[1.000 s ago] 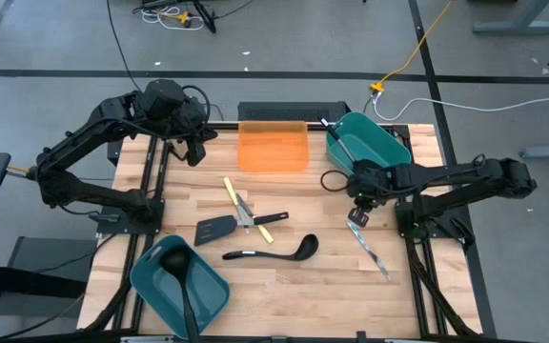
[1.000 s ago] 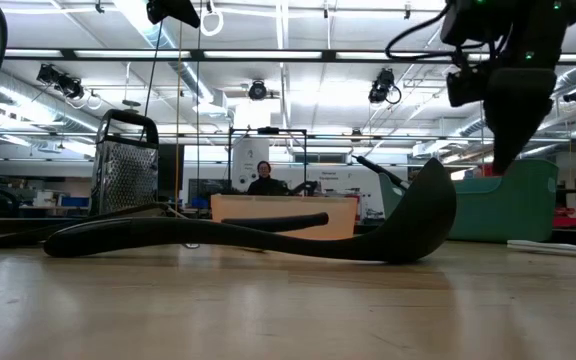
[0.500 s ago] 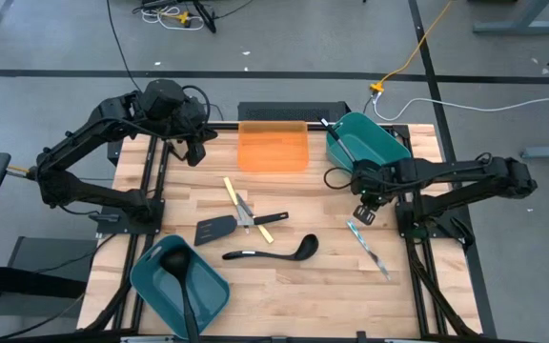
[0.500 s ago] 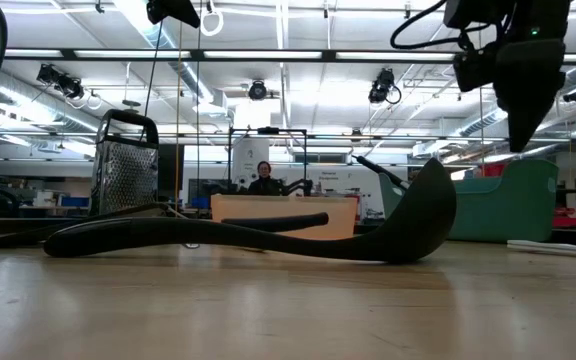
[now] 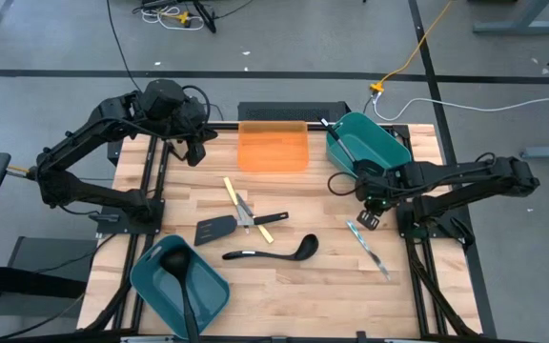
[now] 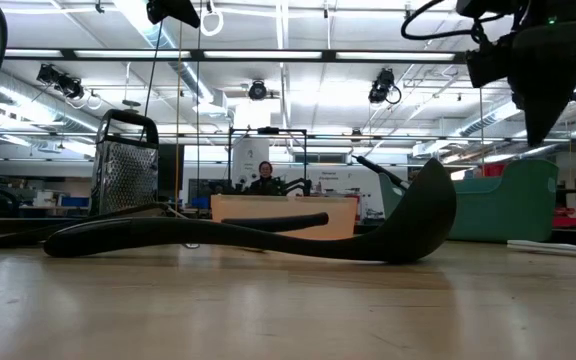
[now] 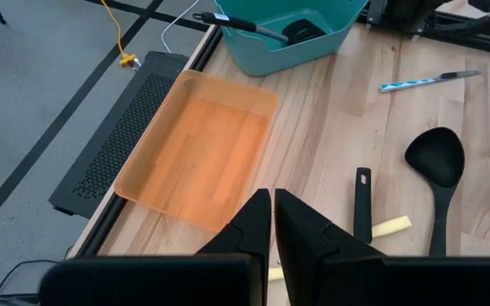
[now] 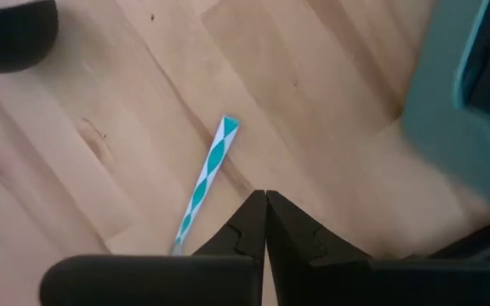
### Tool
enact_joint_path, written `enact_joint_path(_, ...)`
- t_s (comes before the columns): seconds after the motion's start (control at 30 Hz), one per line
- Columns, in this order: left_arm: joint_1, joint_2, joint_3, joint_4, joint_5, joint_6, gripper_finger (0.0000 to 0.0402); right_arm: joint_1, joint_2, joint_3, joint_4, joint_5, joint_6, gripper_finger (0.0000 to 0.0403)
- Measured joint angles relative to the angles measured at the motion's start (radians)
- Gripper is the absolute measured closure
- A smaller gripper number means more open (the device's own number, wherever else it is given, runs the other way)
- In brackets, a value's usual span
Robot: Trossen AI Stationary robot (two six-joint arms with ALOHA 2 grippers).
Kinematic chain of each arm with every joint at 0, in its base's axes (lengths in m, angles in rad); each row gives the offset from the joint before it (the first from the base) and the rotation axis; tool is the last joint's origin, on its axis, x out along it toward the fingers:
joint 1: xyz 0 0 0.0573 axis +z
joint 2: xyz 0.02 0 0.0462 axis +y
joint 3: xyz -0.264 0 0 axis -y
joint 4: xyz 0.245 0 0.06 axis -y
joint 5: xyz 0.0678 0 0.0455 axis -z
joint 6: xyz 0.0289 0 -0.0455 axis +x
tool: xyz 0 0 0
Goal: Pick & Place Kitchen Items
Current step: Put the blue knife into the orange bin
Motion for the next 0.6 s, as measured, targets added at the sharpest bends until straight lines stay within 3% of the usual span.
enact_joint_path(0.13, 0.000, 0.000, 0.000, 0.000, 0.000, 0.000, 0.0380, 0.000, 0.000, -0.029, -0.006, -0.017, 0.109, 0.0389)
enact_joint_path(0.3, 0.000, 0.000, 0.000, 0.000, 0.000, 0.000, 0.0380, 0.001, 0.001, -0.040, -0.007, -0.029, 0.127, 0.0378)
enact_joint_path(0.6, 0.000, 0.000, 0.000, 0.000, 0.000, 0.000, 0.0380, 0.038, 0.059, -0.041, 0.058, -0.028, 0.171, 0.0311)
